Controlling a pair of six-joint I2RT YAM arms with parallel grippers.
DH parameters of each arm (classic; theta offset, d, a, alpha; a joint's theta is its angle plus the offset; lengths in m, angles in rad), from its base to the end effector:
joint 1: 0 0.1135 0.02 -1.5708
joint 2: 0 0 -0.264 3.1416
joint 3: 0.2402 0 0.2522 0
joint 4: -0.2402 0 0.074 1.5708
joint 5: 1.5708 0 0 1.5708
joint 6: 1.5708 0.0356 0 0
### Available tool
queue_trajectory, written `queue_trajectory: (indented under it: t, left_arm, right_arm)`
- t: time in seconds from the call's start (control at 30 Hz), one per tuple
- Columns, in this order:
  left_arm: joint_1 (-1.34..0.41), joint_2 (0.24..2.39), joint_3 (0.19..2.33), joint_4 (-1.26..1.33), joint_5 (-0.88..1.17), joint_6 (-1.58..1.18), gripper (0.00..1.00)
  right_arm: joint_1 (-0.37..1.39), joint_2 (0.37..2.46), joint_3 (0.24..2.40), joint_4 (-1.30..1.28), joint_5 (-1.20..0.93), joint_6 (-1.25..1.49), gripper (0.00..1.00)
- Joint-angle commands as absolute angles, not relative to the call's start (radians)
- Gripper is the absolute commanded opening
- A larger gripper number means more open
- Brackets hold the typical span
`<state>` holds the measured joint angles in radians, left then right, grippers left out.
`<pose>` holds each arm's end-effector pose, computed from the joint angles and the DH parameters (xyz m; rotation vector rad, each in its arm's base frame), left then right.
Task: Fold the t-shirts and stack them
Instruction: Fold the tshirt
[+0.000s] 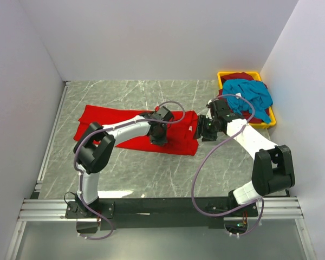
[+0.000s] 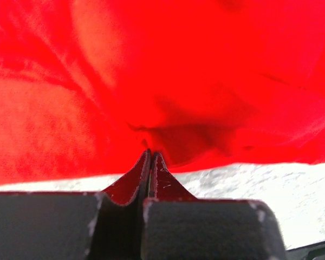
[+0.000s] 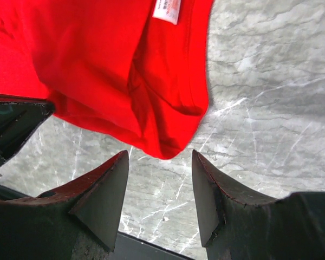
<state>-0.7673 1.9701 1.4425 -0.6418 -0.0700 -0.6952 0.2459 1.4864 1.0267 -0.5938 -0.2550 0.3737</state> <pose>0.2949 -0.2809 0.1844 0.0804 2.7796 -0.3053 0.2864 0.0811 0.2274 0.0803 2.6748 0.5423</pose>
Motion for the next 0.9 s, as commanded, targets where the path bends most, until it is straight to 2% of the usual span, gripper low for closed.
queue_trajectory:
  t: [0.0,0.3,0.87]
  left_arm:
    - [-0.767,1.892,1.408,-0.672,-0.091,-0.695,0.00]
    - [-0.762,1.828,1.316,-0.675,-0.158,-0.772,0.00]
    - [-0.758,1.822,1.316,-0.693,-0.216,-0.824,0.00]
  right_arm:
    - [0.241,1.457,1.007,-0.597,-0.304,0.353,0.57]
    - [0.258,1.427,0.930,-0.515,-0.431,0.342,0.55]
    - [0.356,1.597,1.034,-0.471,-0.428,0.333,0.52]
